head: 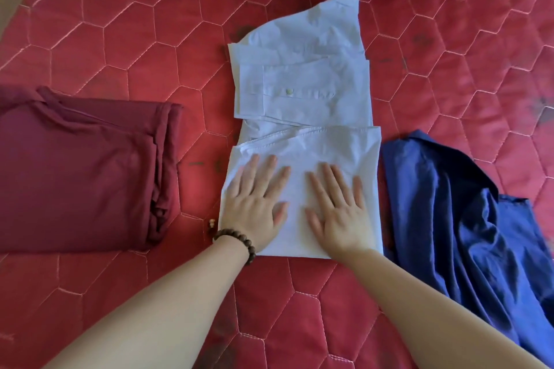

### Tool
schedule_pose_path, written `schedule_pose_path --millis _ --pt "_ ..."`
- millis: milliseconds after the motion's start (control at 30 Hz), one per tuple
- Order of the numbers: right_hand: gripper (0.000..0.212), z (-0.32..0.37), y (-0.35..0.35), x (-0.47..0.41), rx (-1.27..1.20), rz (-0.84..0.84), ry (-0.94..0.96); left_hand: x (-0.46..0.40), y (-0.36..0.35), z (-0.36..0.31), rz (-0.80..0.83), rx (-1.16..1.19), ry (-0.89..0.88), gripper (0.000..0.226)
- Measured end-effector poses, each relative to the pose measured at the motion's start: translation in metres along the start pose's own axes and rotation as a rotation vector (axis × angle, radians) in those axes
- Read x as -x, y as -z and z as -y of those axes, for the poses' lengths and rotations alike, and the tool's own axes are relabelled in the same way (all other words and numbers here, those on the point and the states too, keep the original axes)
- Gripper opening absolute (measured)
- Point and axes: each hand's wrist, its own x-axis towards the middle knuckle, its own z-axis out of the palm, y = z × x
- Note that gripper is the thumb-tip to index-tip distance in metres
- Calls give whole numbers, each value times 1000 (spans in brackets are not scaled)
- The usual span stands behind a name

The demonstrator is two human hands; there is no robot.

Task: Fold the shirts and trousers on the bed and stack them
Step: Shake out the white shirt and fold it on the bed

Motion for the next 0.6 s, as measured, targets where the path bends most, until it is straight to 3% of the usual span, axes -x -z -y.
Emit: schedule_pose_path --millis 167,233,333,433,600 --pt "71 -42 14 28 -60 47 -294 0 7 3 -50 99 98 61" --pt "70 -42 20 28 -72 28 -323 -3 11 4 -104 135 112 54" --pt "61 -33 30 7 -57 -71 -183 -13 14 11 -161 118 -17 45" --pt "57 -26 34 -30 -54 -23 31 -25 17 20 -100 43 -170 51" --pt "53 -45 31 -45 14 73 77 -32 19 53 -11 -60 -289 56"
